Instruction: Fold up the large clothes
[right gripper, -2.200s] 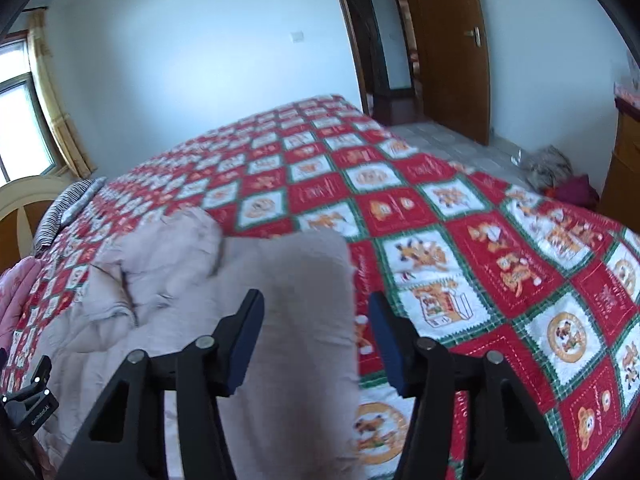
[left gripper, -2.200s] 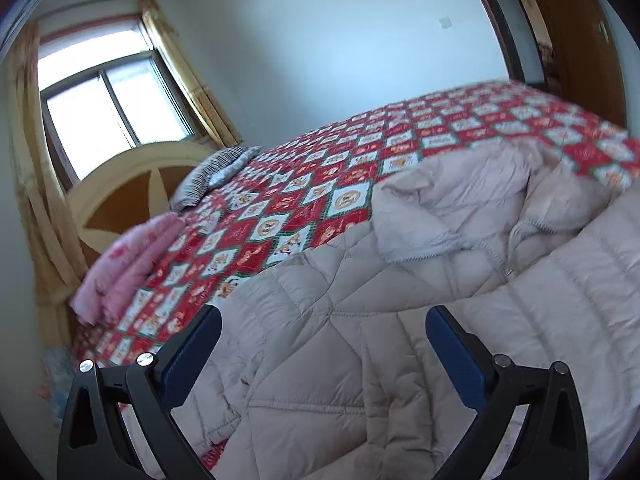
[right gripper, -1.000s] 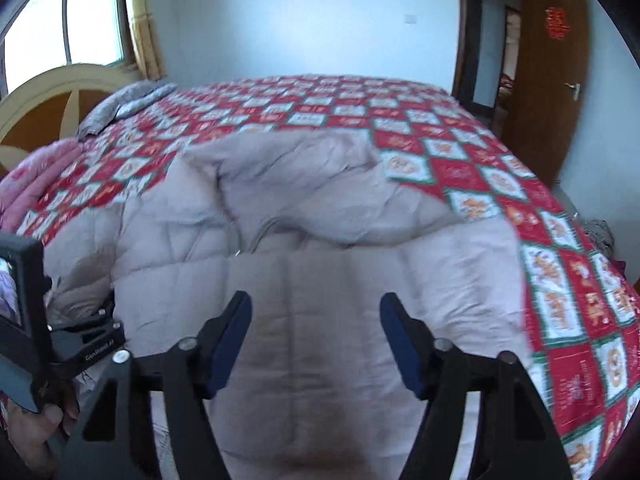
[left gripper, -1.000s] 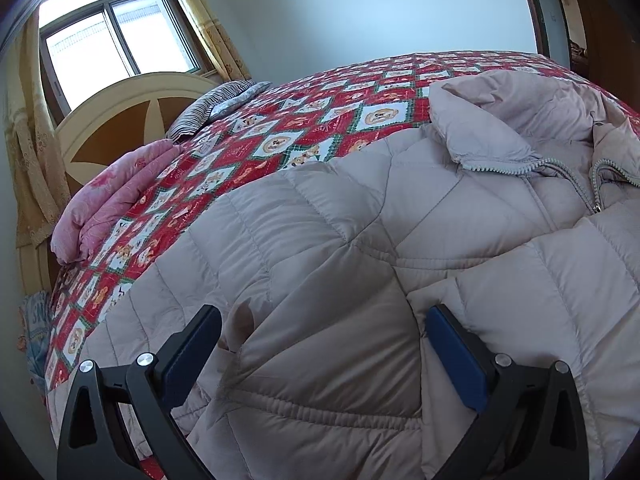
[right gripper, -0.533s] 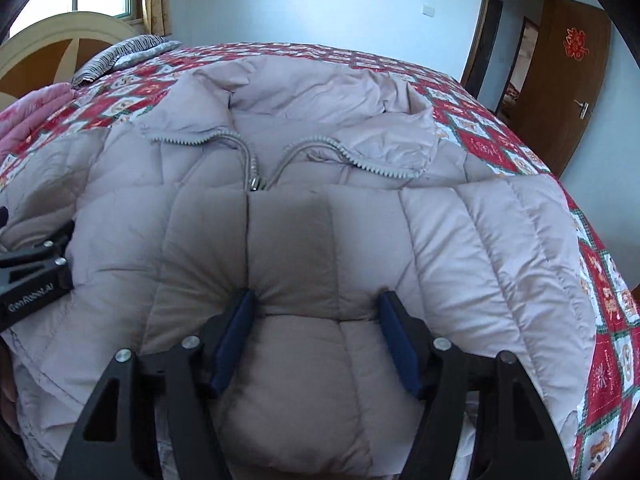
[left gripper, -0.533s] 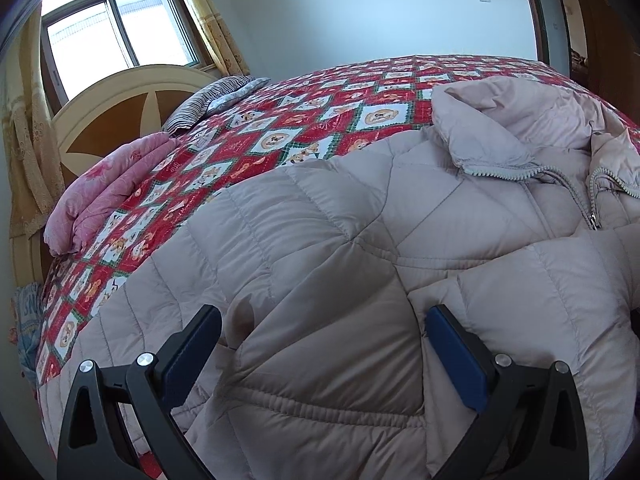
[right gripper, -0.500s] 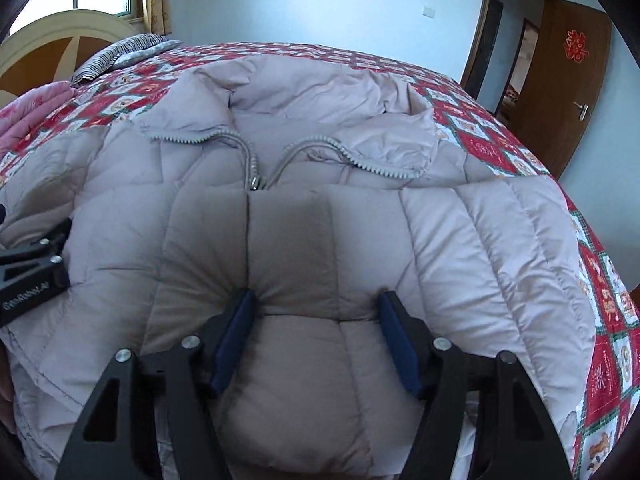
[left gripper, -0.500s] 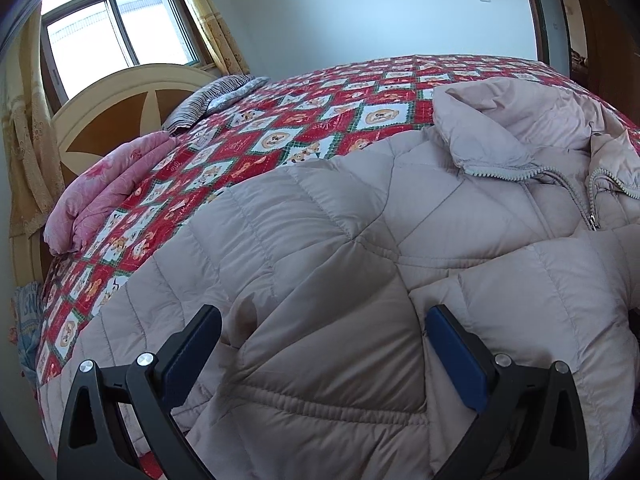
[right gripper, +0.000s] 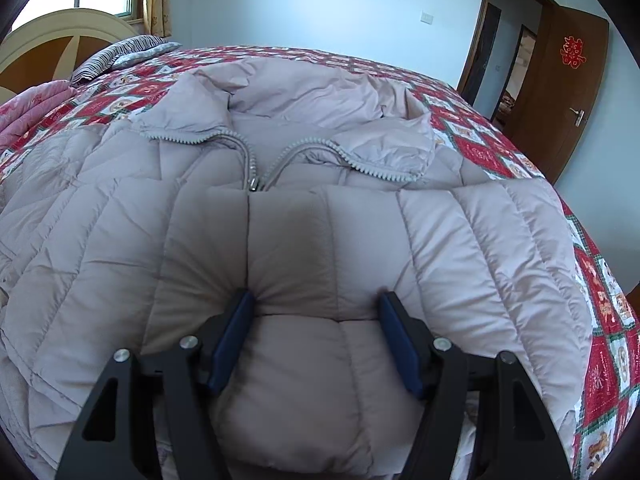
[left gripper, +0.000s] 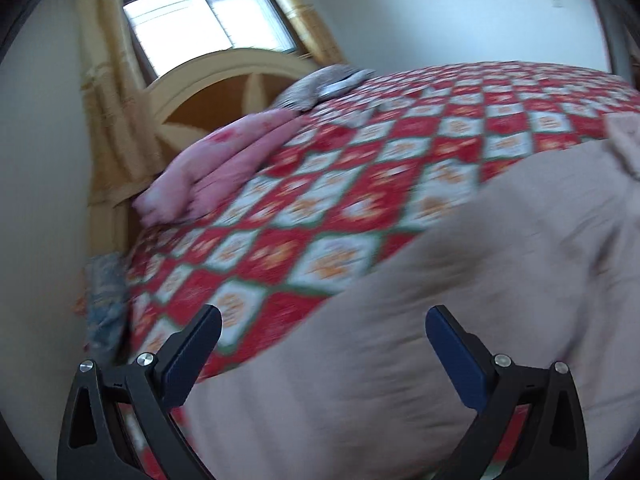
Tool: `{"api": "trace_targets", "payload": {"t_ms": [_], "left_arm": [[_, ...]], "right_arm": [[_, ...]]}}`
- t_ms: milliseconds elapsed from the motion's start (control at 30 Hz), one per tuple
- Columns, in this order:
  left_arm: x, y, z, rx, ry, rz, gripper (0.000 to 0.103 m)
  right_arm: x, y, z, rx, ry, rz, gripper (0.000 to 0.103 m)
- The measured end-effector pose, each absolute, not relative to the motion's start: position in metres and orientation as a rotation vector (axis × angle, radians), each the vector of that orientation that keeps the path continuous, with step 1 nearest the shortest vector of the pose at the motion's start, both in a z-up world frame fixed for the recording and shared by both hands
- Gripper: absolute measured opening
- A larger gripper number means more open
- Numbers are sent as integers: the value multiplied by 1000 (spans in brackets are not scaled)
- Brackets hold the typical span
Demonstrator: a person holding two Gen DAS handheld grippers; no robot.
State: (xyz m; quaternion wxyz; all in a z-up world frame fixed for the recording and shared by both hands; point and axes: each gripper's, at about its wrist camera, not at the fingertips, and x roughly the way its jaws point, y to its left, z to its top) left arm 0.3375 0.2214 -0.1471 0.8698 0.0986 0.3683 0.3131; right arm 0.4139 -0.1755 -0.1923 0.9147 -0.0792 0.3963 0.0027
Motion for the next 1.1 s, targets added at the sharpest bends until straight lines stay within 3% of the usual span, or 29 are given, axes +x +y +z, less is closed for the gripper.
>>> {"api": "trace_targets", "payload": {"t_ms": [200, 500, 533, 600, 633, 667, 700, 800, 1100], "left_arm": [[265, 314, -160, 16, 854, 742, 102], [252, 326, -197, -196, 906, 619, 101], [256, 323, -200, -197, 911, 611, 98], [260, 313, -199, -202, 889, 562, 58], [261, 308, -197, -190, 886, 549, 47], [263, 303, -194, -172, 887, 532, 22], [266, 297, -191, -152, 890, 516, 16], [269, 282, -176, -59, 866, 544, 10], [286, 236, -74, 150, 623, 537, 8]], "right_arm": [[413, -174, -192, -168, 810, 0, 69], [412, -171, -192, -187, 802, -16, 70], [412, -172, -192, -187, 801, -18, 71], [411, -172, -192, -186, 800, -20, 71], [411, -172, -192, -186, 799, -21, 71], [411, -172, -192, -186, 799, -21, 72], [411, -172, -192, -187, 799, -23, 72], [411, -172, -192, -187, 798, -24, 72], [404, -182, -174, -171, 777, -3, 72]]}}
